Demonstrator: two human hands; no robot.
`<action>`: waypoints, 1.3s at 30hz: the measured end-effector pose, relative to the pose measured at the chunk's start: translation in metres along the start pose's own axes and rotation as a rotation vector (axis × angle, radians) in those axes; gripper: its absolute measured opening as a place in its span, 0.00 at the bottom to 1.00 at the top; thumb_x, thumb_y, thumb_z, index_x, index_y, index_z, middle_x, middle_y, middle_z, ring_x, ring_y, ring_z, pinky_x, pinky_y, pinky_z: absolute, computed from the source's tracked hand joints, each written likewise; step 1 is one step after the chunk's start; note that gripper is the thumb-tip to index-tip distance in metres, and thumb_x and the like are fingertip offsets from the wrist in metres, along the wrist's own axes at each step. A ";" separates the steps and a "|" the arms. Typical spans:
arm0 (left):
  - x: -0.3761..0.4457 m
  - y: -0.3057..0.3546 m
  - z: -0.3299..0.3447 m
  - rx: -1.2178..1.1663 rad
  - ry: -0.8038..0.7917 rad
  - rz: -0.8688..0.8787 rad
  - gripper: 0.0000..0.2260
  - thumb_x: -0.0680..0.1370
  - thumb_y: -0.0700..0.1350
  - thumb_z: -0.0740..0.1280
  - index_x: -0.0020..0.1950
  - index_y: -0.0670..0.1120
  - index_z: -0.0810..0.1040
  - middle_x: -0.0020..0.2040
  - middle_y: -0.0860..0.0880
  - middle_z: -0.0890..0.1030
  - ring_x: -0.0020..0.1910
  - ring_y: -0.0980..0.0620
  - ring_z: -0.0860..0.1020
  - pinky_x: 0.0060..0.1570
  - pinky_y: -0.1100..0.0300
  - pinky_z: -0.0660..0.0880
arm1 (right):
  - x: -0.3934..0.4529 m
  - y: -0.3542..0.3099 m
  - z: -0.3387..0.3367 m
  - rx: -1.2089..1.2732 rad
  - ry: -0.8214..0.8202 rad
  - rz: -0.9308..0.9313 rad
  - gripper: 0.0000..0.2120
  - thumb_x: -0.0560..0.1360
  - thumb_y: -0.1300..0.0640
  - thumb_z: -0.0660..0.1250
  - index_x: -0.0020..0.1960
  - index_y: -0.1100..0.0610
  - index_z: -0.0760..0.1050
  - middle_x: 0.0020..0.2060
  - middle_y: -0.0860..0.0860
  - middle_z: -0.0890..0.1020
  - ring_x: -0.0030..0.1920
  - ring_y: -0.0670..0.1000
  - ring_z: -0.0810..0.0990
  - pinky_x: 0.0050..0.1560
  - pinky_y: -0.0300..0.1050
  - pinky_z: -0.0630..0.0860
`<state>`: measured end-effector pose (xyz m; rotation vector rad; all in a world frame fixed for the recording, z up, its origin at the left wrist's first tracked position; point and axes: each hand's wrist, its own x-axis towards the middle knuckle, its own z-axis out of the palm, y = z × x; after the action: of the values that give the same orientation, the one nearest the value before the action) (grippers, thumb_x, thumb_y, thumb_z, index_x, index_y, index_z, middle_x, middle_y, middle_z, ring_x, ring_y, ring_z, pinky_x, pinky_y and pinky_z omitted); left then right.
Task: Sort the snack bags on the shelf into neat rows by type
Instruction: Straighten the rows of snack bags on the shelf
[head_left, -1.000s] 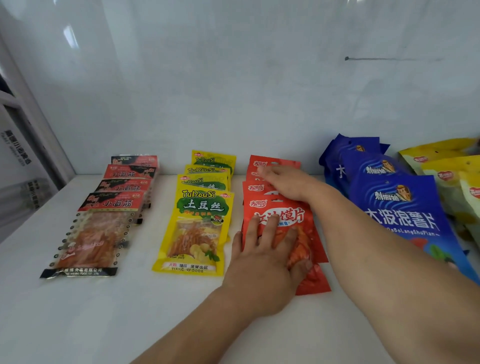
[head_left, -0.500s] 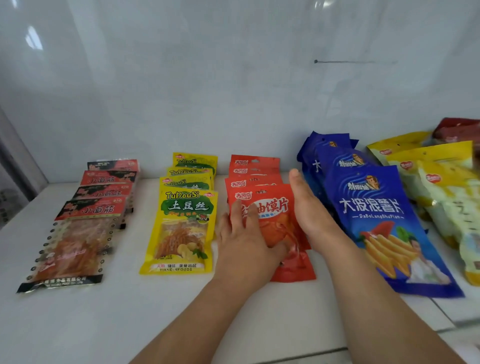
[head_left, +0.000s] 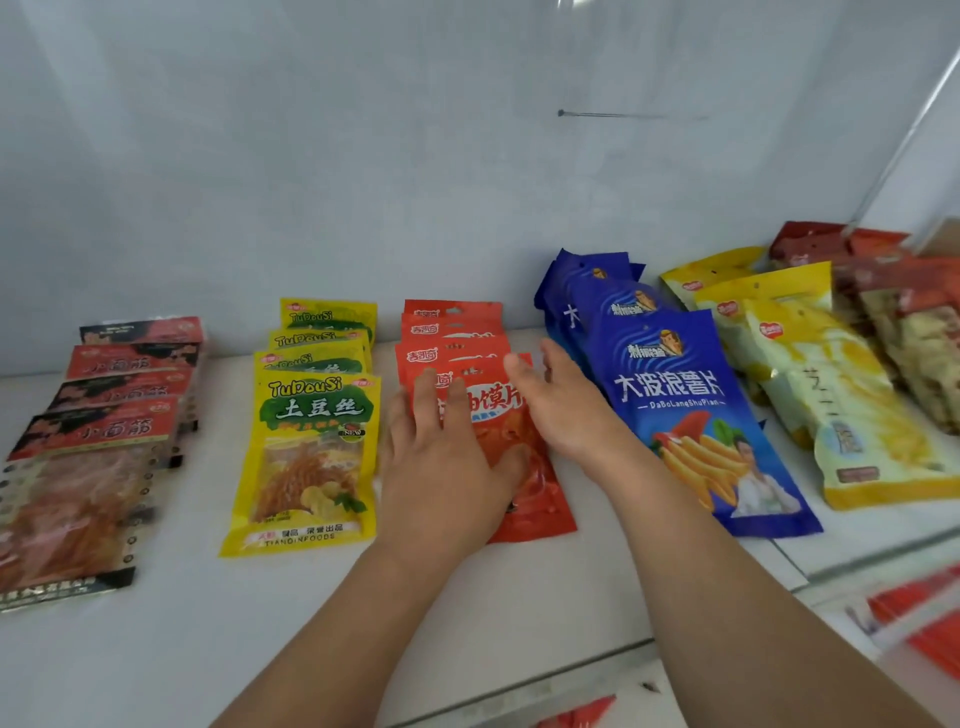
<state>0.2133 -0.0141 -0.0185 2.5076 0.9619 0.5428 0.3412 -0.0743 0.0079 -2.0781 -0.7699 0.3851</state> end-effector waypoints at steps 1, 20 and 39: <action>0.000 0.004 -0.002 0.021 0.026 0.030 0.39 0.77 0.65 0.60 0.82 0.49 0.49 0.82 0.47 0.47 0.80 0.44 0.43 0.77 0.49 0.45 | -0.001 0.002 -0.006 -0.057 0.003 -0.031 0.33 0.81 0.39 0.57 0.79 0.55 0.56 0.77 0.53 0.63 0.75 0.53 0.64 0.71 0.45 0.61; 0.011 0.159 0.091 -0.475 -0.046 -0.194 0.38 0.65 0.68 0.67 0.70 0.50 0.69 0.66 0.50 0.73 0.68 0.49 0.71 0.69 0.45 0.69 | -0.004 0.132 -0.147 -0.133 0.256 -0.071 0.27 0.80 0.44 0.64 0.75 0.52 0.64 0.70 0.51 0.71 0.68 0.51 0.71 0.65 0.54 0.73; 0.074 0.145 0.084 -0.902 -0.141 -0.415 0.29 0.77 0.48 0.73 0.74 0.48 0.64 0.57 0.47 0.82 0.49 0.49 0.85 0.41 0.54 0.84 | 0.055 0.139 -0.149 0.216 0.082 0.135 0.28 0.73 0.46 0.74 0.65 0.55 0.65 0.55 0.52 0.81 0.44 0.47 0.82 0.36 0.41 0.78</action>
<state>0.3833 -0.0807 -0.0028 1.4797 0.8781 0.5018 0.5140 -0.1925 -0.0188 -1.9342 -0.5176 0.4347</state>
